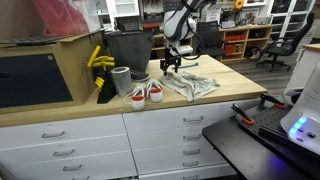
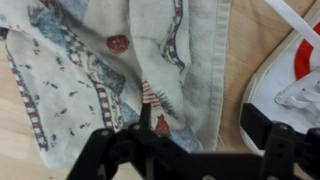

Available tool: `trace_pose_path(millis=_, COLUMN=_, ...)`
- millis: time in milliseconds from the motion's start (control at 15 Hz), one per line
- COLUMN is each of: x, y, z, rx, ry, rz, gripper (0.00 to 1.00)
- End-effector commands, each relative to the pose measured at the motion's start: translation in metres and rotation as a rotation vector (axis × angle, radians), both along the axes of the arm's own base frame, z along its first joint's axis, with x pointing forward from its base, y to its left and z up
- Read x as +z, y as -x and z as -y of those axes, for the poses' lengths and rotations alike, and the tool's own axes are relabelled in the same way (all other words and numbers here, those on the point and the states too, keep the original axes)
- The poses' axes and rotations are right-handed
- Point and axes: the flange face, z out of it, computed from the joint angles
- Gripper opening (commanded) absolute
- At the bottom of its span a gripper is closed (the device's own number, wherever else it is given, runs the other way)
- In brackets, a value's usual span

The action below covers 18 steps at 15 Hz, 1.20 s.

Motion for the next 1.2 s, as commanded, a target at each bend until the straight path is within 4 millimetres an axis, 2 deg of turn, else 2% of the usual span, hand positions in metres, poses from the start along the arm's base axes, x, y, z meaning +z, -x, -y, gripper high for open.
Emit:
trace_pose_path(millis=0, x=-0.01, y=-0.003, z=0.004, rx=0.046, ry=0.052, rz=0.036, gripper=0.58)
trace_pose_path(millis=267, x=-0.009, y=-0.006, z=0.008, rx=0.059, ry=0.062, rz=0.089, gripper=0.29)
trace_pose_path(millis=533, x=0.001, y=-0.01, z=0.002, rx=0.035, ry=0.026, rz=0.125, gripper=0.01)
trace_pose_path(millis=1067, x=0.002, y=-0.002, z=-0.031, rx=0.005, ry=-0.042, rz=0.178, gripper=0.01)
trace_pose_path(millis=1133, x=0.001, y=0.0, z=-0.032, rx=0.008, ry=-0.043, rz=0.176, gripper=0.28)
